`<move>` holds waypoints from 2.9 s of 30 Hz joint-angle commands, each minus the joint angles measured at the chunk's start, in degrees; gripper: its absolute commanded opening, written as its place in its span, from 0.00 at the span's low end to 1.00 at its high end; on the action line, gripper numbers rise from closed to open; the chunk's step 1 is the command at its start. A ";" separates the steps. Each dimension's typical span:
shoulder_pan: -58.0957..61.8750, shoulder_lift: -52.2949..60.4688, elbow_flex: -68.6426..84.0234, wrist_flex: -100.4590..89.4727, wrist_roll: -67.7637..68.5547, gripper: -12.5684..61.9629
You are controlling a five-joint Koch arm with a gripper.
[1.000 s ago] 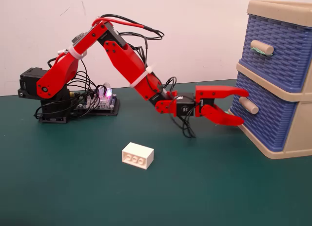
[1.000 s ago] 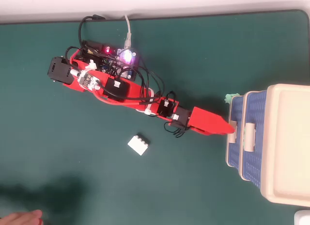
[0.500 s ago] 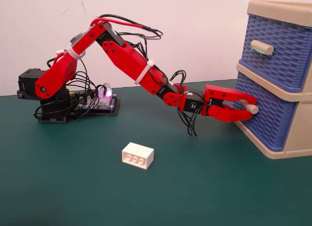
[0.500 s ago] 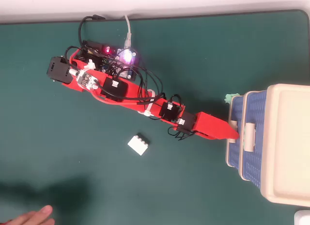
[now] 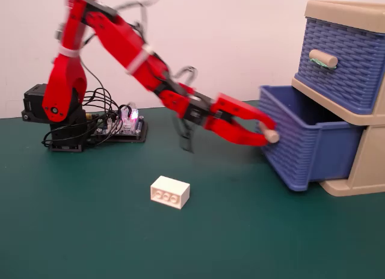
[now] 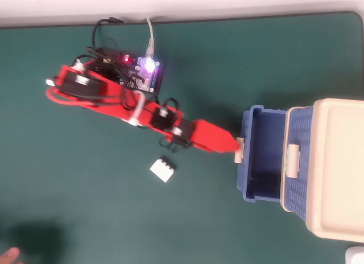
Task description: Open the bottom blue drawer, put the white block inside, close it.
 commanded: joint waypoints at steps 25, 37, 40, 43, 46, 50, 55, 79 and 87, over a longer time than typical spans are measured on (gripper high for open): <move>29.71 35.24 -18.63 90.88 -76.29 0.62; 30.59 12.83 -24.70 86.92 -83.14 0.62; 28.30 9.76 -24.87 84.99 -82.44 0.62; 27.25 6.68 -24.87 82.79 -82.44 0.62; 26.10 4.22 -24.79 82.27 -82.44 0.62; 26.02 -0.09 -25.05 79.89 -82.62 0.61; 26.63 -0.18 -25.05 79.63 -81.39 0.12; 13.36 10.37 -62.58 83.94 -10.37 0.06; 5.80 -9.84 -89.82 84.02 -6.42 0.06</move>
